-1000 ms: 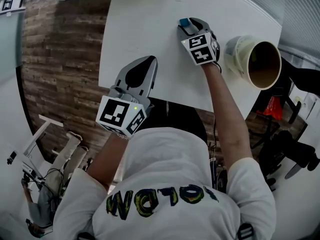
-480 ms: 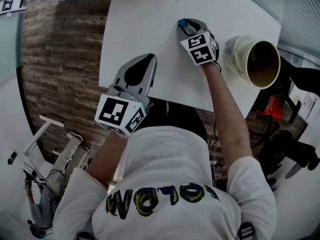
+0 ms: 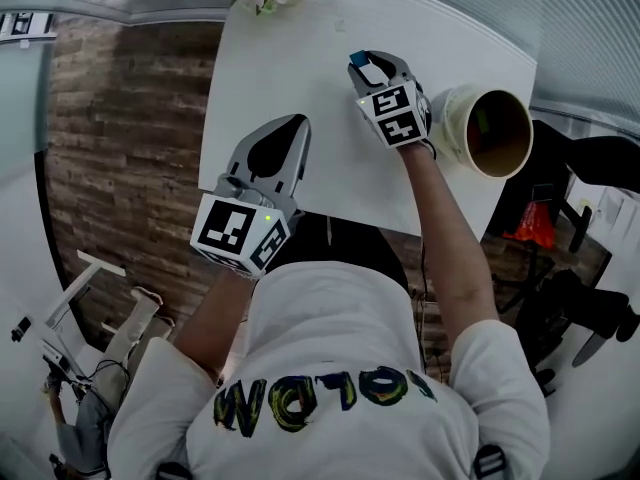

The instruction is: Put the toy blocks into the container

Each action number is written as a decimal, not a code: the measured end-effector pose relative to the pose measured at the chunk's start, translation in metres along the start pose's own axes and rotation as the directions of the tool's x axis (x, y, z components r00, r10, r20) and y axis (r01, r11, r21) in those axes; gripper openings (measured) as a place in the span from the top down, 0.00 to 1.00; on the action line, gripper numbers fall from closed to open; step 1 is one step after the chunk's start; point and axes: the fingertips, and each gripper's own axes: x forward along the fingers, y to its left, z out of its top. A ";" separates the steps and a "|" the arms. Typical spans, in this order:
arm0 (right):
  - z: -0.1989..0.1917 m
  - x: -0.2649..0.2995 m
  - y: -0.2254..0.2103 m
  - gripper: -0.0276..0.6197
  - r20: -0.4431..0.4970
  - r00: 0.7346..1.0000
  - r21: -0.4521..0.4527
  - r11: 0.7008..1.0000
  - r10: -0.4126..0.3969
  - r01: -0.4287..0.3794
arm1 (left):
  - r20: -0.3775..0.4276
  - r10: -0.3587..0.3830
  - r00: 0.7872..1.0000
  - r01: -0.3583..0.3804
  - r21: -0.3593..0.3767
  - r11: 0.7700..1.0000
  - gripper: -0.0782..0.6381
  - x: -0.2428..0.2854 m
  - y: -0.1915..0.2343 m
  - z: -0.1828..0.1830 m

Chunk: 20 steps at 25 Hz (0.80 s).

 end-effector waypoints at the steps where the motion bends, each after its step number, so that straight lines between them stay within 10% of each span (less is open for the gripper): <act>1: 0.005 -0.005 -0.001 0.73 0.010 1.000 0.002 1.000 -0.003 0.003 | 0.008 -0.002 1.000 0.002 0.004 1.000 0.87 -0.001 -0.003 0.004; 20: 0.104 -0.123 0.010 0.73 0.186 0.981 -0.054 0.997 -0.049 0.060 | 0.140 -0.055 0.989 0.040 0.108 0.993 0.87 -0.034 -0.068 0.082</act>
